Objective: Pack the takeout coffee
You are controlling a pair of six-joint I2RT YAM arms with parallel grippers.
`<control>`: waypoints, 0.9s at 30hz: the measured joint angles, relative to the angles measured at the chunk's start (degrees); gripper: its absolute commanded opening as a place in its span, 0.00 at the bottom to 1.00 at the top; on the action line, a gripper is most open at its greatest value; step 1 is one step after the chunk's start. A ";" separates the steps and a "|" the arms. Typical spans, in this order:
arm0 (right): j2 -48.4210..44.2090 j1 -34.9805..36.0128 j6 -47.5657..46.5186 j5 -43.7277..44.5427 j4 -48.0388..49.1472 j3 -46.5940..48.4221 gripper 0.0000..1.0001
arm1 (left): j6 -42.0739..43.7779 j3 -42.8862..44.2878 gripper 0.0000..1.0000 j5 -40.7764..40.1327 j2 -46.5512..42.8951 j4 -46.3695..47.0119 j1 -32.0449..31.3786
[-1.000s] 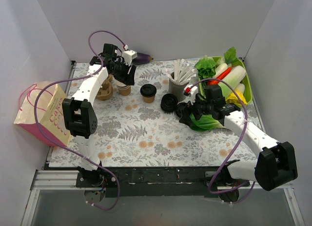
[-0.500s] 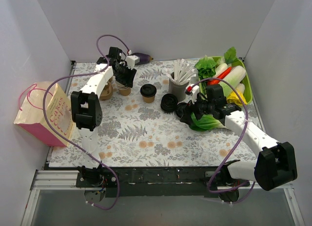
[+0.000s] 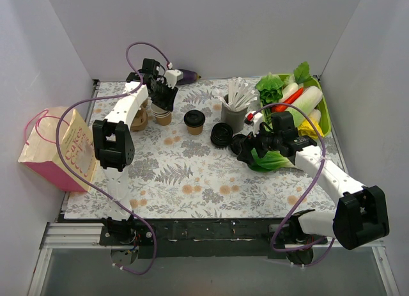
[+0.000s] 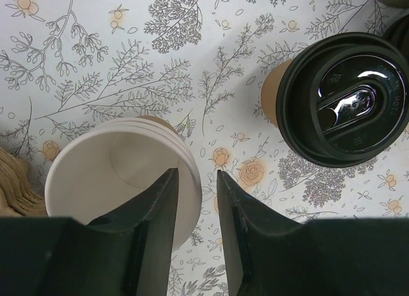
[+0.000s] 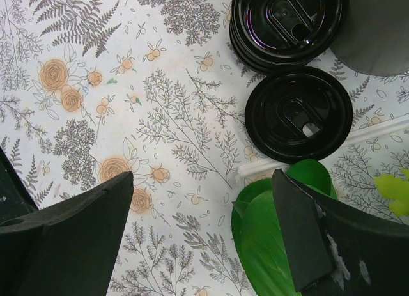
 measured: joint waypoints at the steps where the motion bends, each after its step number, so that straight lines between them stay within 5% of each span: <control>1: 0.02 -0.02 0.04 -0.02 0.02 0.00 0.96 | 0.00 0.00 0.30 -0.09 0.00 -0.15 0.00; 27: 0.39 -0.11 0.15 -0.44 0.42 0.00 0.96 | -0.09 0.11 0.08 -4.44 -0.11 -1.16 -0.02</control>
